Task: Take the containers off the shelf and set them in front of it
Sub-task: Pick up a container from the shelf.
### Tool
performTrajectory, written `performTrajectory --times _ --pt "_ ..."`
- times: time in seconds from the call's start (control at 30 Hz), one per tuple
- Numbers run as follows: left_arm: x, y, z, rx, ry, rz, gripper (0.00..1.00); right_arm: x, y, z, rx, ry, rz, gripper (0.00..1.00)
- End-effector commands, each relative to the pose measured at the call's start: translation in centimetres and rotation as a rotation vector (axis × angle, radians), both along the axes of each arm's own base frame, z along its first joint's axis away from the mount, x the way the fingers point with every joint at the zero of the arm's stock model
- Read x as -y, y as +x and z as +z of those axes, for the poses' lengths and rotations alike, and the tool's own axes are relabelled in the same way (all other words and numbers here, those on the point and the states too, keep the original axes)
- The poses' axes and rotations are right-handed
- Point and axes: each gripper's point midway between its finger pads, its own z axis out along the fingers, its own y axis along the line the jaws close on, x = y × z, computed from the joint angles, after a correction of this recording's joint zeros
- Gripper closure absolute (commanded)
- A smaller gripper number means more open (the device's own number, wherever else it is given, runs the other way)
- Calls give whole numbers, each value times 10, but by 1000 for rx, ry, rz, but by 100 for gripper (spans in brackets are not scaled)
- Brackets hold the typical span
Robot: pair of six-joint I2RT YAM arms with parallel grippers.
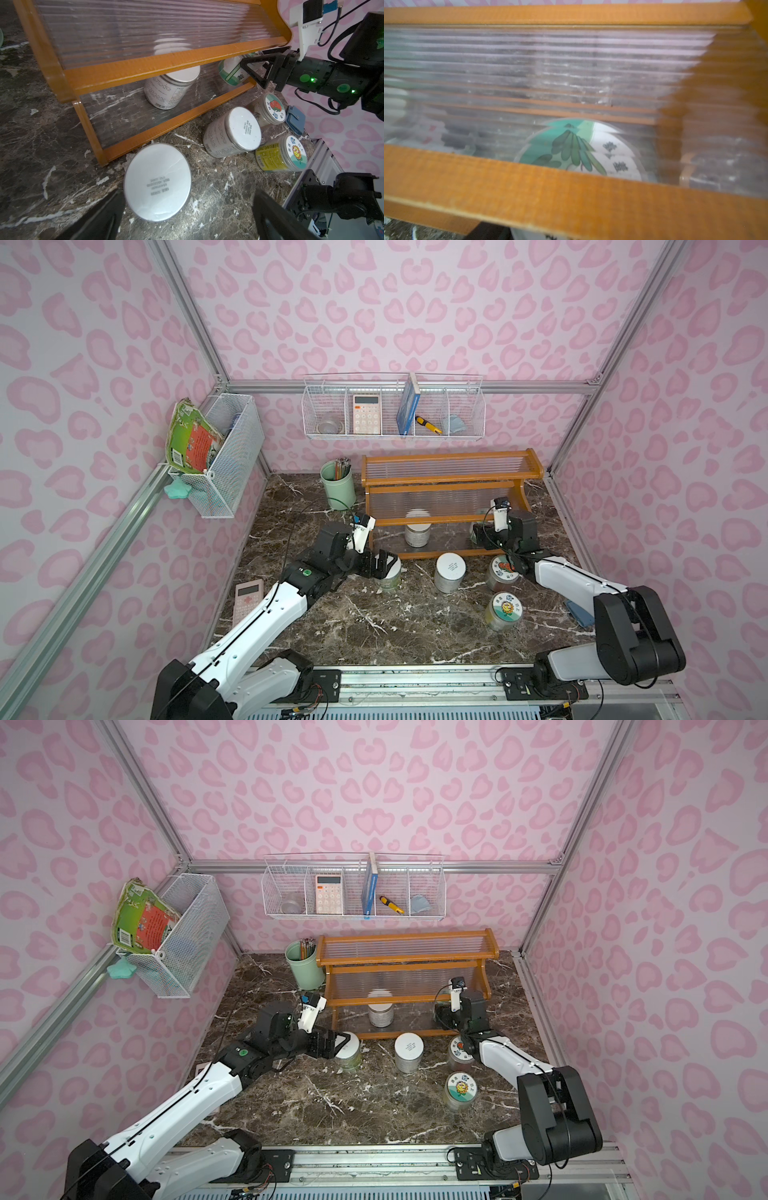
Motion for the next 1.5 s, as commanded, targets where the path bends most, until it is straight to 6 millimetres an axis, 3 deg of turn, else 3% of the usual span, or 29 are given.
performTrajectory --times 0.0,0.53,1.47 --pt "0 0 3 7 2 -1 1 -7 -2 6 12 28 20 30" --pt "-1 0 5 12 1 1 1 -17 -23 9 -4 19 50 32" --pt "-1 -1 7 12 1 3 1 -18 -78 37 8 32 74 34"
